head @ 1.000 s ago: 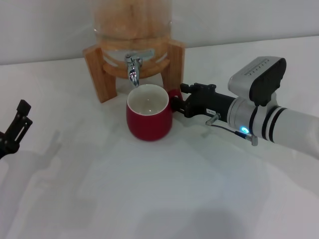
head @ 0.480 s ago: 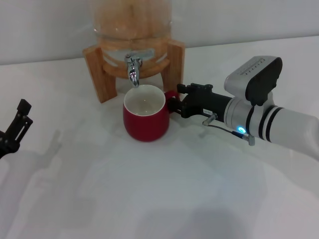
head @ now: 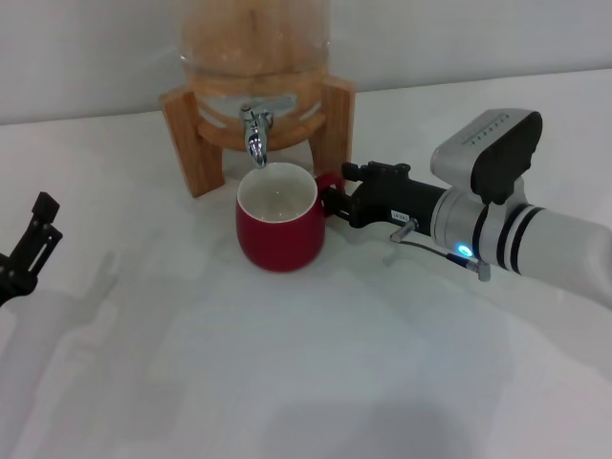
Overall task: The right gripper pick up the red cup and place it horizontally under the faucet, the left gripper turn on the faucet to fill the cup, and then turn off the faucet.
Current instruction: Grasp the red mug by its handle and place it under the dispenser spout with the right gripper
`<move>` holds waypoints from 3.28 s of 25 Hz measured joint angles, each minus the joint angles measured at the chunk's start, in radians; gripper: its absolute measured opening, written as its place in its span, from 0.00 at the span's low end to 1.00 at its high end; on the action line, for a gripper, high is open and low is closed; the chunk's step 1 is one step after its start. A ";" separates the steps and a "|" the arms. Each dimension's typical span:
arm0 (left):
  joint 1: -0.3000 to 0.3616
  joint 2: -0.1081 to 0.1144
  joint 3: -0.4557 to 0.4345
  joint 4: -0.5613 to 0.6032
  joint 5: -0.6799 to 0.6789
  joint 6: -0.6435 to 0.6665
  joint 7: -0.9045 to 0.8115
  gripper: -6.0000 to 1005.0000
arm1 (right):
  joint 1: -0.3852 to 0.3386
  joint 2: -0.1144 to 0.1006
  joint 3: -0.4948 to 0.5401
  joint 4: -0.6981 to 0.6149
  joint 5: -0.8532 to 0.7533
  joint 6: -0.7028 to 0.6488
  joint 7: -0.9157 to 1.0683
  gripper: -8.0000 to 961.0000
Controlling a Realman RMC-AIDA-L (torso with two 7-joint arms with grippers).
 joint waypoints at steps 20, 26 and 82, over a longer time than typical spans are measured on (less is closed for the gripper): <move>0.002 0.002 0.000 0.000 0.001 0.001 0.000 0.85 | -0.017 0.000 -0.009 -0.012 -0.008 -0.009 0.001 0.54; 0.001 0.002 0.000 0.000 0.001 0.000 0.000 0.85 | -0.017 -0.001 -0.007 -0.012 -0.005 -0.010 0.002 0.59; 0.006 0.002 0.000 0.000 0.001 -0.005 0.000 0.85 | -0.145 -0.036 0.002 -0.038 -0.004 -0.098 0.014 0.58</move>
